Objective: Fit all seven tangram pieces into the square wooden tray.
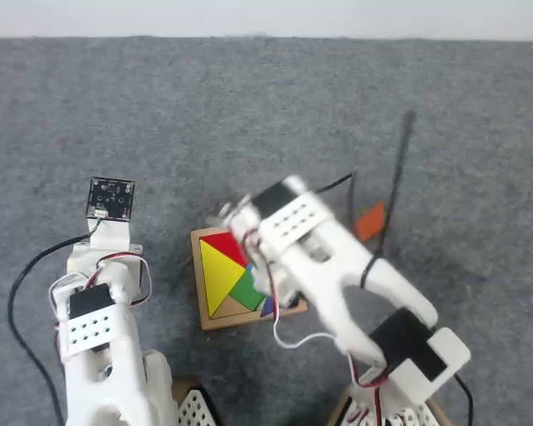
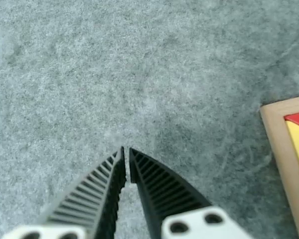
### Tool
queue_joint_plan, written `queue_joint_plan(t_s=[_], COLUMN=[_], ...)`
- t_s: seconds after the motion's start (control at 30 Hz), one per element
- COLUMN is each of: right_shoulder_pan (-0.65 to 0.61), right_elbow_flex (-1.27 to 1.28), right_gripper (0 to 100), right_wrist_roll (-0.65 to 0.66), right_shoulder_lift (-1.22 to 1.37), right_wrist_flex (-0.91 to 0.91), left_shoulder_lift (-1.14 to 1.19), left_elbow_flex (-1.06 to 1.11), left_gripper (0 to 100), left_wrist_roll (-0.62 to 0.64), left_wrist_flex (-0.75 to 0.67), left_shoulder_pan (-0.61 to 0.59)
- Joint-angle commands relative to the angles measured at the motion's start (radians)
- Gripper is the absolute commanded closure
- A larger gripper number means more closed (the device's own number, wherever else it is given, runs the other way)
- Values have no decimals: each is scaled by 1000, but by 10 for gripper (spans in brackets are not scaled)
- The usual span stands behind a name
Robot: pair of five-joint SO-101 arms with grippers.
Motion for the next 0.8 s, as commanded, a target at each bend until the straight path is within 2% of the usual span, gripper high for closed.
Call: queue_joint_plan(t_s=[0.0, 0.2, 0.4, 0.77], right_shoulder_pan=[-53, -85, -84, -64], right_elbow_flex=[26, 31, -8, -20], right_gripper=[956, 956, 956, 956], right_wrist_roll=[12, 9, -81, -86], right_shoulder_lift=[-59, 47, 137, 7], right_wrist_flex=[-88, -220, -277, -278], left_shoulder_lift=[-25, -25, -25, -25], left_elbow_flex=[-5, -5, -5, -5], left_gripper=[987, 987, 987, 987], left_wrist_roll=[-12, -12, -12, -12], left_wrist_flex=[-20, -20, -20, -20], left_shoulder_pan=[-9, -9, -9, -9])
